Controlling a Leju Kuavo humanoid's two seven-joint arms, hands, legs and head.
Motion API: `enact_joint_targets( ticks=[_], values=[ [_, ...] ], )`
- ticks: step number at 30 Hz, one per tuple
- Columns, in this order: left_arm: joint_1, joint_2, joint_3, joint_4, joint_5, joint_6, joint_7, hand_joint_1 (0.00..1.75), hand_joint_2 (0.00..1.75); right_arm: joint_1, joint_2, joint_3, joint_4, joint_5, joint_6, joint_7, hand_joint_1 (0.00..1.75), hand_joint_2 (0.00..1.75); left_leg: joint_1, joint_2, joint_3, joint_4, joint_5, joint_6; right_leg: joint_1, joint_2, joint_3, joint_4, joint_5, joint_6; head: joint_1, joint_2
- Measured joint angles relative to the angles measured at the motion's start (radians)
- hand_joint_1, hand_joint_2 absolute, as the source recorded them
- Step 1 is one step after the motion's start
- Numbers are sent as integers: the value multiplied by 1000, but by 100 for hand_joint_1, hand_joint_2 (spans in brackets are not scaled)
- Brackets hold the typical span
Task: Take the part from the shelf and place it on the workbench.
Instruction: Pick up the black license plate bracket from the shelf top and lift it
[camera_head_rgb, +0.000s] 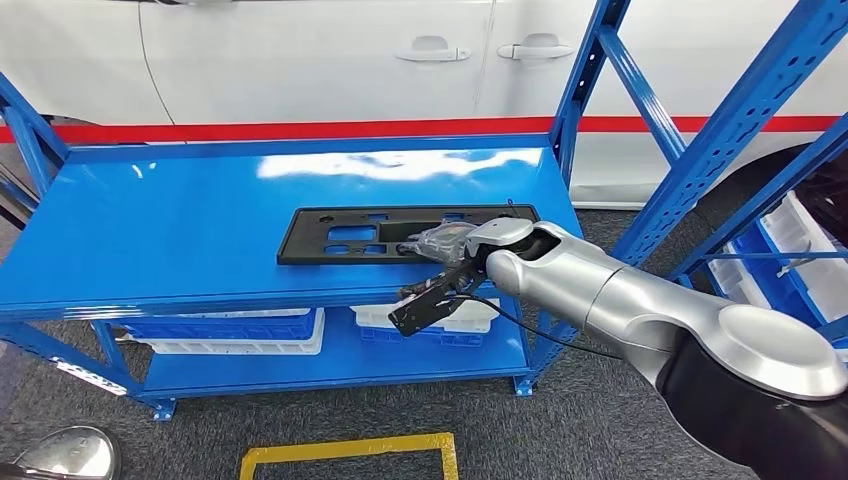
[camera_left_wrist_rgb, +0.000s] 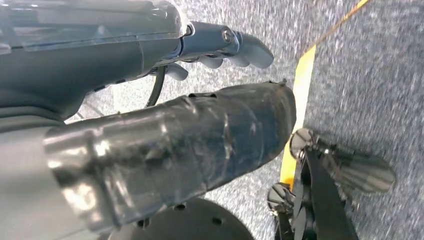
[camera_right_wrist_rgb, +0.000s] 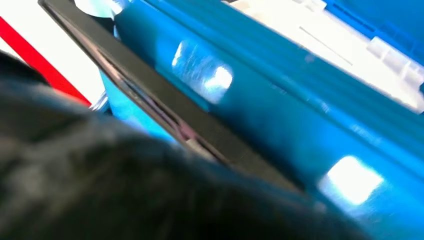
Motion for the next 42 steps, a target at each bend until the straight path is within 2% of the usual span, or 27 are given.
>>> enact_joint_targets(
  ticks=[1,2,3,5,6,8,10,12,14,15,16,17,19,21,24,26,27,29,30,31,32,34,35,37,38,40,42],
  values=[
    [0,0,0,0,0,1,0,0,0,3,-1,0,1,1,-1,0,0,0,0,0,1,0,-2,2,-2,0,-26,45,-7,2,0,0],
    [0,0,0,0,0,2,-1,0,0,6,-1,0,1,3,-1,0,0,0,-1,0,4,1,-4,2,-4,0,-35,57,4,3,0,0],
    [0,0,0,0,0,3,-1,0,0,5,-1,0,1,3,-2,0,0,0,-1,0,7,1,-6,1,-4,0,-5,-10,43,-2,0,0],
    [0,-2,0,0,-1,5,-1,0,0,4,-2,0,2,4,-3,0,0,0,-2,-1,8,2,-9,-4,1,0,49,-128,89,-13,0,0],
    [0,-3,0,0,-1,6,-1,0,0,4,-2,0,2,4,-3,0,0,0,-2,-1,7,1,-9,-9,5,0,61,-158,94,-18,0,0],
    [0,-4,0,0,-3,7,-1,0,0,3,-2,0,2,5,-4,0,0,0,-2,-1,7,-2,-9,-20,12,1,62,-170,91,-24,0,0],
    [-1,-3,0,0,-3,7,-1,0,0,3,-3,0,2,5,-4,0,0,0,-1,-1,5,8,-20,-30,6,0,72,-182,95,-34,0,0],
    [0,-2,0,0,-3,8,-1,0,0,2,-2,0,3,6,-5,0,0,0,0,-1,-26,81,-65,-35,-1,-1,82,-196,99,-45,-1,0],
    [0,-2,0,0,-3,8,-1,0,0,3,-1,0,3,6,-5,0,0,0,-1,-1,-91,211,-122,-39,0,-1,84,-196,98,-51,-2,0],
    [0,-1,0,0,-3,8,-1,0,0,5,-1,0,3,6,-5,0,0,0,-1,0,-117,258,-133,-42,0,-1,84,-195,97,-52,-2,0],
    [0,-1,0,0,-3,8,-1,0,0,7,-1,0,3,6,-5,0,0,0,0,0,-127,272,-126,-43,1,-1,84,-193,95,-51,-2,0],
    [1,-1,0,0,-3,8,-1,0,0,7,-1,0,3,6,-5,0,0,0,0,0,-117,245,-100,-44,0,0,84,-189,92,-50,-2,0],
    [1,-1,1,0,-3,8,-1,0,0,7,-1,0,3,6,-5,0,0,0,1,1,-59,119,-33,-42,0,1,84,-178,83,-43,-1,0],
    [0,-1,1,0,-3,7,-1,0,0,6,-2,0,4,6,-5,0,0,0,-1,-1,-15,27,-4,-37,4,2,80,-165,75,-32,-1,0],
    [0,-1,1,0,-5,7,-1,0,0,6,-2,0,4,6,-5,0,0,0,-3,-2,-7,10,-5,-22,6,2,78,-162,72,-20,0,0],
    [0,0,1,0,-6,8,-1,0,0,4,-4,0,4,6,-4,0,0,0,0,-1,-3,4,-1,-11,3,2,67,-135,50,-11,0,0],
    [0,0,1,0,-6,8,-1,0,0,4,-5,0,4,7,-4,0,0,0,2,0,-1,1,0,-6,1,1,48,-93,26,-6,0,0],
    [0,0,2,0,-6,8,-1,0,0,5,-8,0,4,7,-3,0,0,0,1,0,-1,0,-1,0,-1,1,-11,29,-30,1,0,0],
    [0,0,2,0,-6,8,-1,0,0,7,-9,0,4,7,-2,0,0,0,0,0,-1,1,-2,1,-3,1,-38,80,-44,3,0,0],
    [0,0,2,0,-6,8,-1,0,0,10,-10,0,5,7,-1,0,0,0,0,0,0,1,-3,1,-4,1,-52,102,-41,3,1,0],
    [0,0,3,0,-6,8,-1,0,0,11,-10,0,5,7,0,0,0,0,0,-1,1,1,-4,1,-4,1,-48,86,-19,1,1,0],
    [0,0,4,0,-7,8,-1,0,0,10,-10,0,5,7,1,0,0,0,0,-2,6,1,-7,-1,-3,1,4,-33,53,-8,1,0],
    [0,-1,5,0,-8,8,-1,0,0,8,-10,0,5,7,1,0,0,0,-1,-2,7,1,-8,-3,0,1,33,-96,77,-14,0,0],
    [0,-2,6,0,-9,8,-1,0,0,7,-11,0,5,7,1,0,0,0,-3,-2,6,1,-10,-11,7,1,61,-161,90,-21,0,0],
    [0,-3,7,0,-9,8,-1,0,0,6,-11,0,5,7,1,-1,0,0,-3,-2,6,-1,-10,-16,10,1,63,-166,87,-22,0,0],
    [-1,-3,7,0,-9,7,-2,0,0,6,-11,0,5,8,1,-1,0,0,-3,-1,8,0,-14,-27,6,1,69,-176,90,-30,0,0],
    [-2,-2,7,0,-9,7,-3,0,0,5,-9,0,6,9,0,-1,0,0,-3,0,-12,51,-49,-35,0,0,79,-189,94,-40,-1,0]
  ],
)
